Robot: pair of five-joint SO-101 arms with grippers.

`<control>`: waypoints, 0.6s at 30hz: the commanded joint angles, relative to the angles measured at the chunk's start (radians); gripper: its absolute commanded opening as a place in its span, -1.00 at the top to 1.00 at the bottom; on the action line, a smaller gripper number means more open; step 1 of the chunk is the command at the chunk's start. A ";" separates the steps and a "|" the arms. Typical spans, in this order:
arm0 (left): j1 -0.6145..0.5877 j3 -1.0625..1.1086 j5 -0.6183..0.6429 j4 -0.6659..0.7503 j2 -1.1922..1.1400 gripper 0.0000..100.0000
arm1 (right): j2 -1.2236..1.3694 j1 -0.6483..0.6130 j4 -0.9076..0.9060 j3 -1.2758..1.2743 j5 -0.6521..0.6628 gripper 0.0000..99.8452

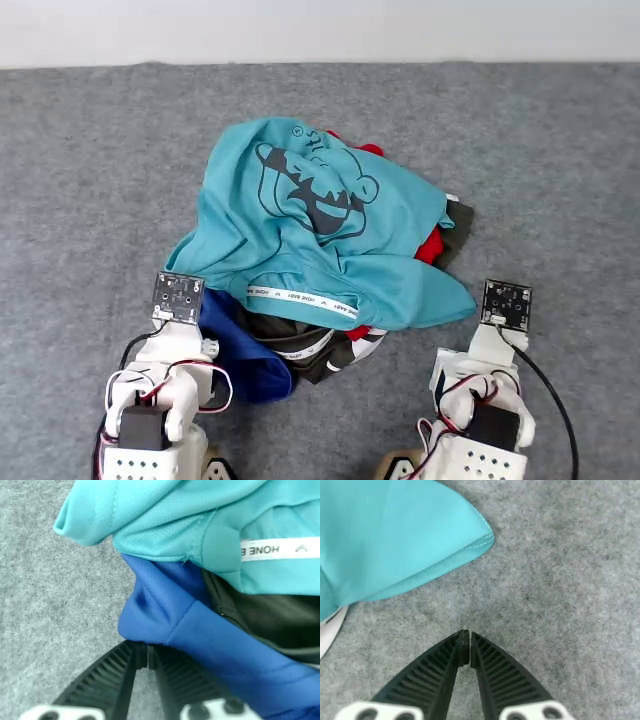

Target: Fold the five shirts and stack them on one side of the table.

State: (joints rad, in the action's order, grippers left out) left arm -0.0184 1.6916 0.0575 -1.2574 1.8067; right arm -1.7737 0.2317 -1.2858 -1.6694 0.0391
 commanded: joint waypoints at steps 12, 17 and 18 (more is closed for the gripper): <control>0.098 -0.030 -0.011 0.023 0.014 0.96 | -0.007 0.016 -0.004 -0.014 -0.011 0.98; 0.043 -0.203 -0.040 0.141 0.014 0.96 | -0.007 0.016 -0.004 -0.014 -0.011 0.98; 0.043 -0.222 -0.064 0.169 0.014 0.96 | -0.007 0.016 -0.004 -0.014 -0.011 0.98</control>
State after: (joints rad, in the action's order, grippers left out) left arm 0.0338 1.5766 0.0499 -1.1745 1.8067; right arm -1.7737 0.2317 -1.2858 -1.6694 0.0391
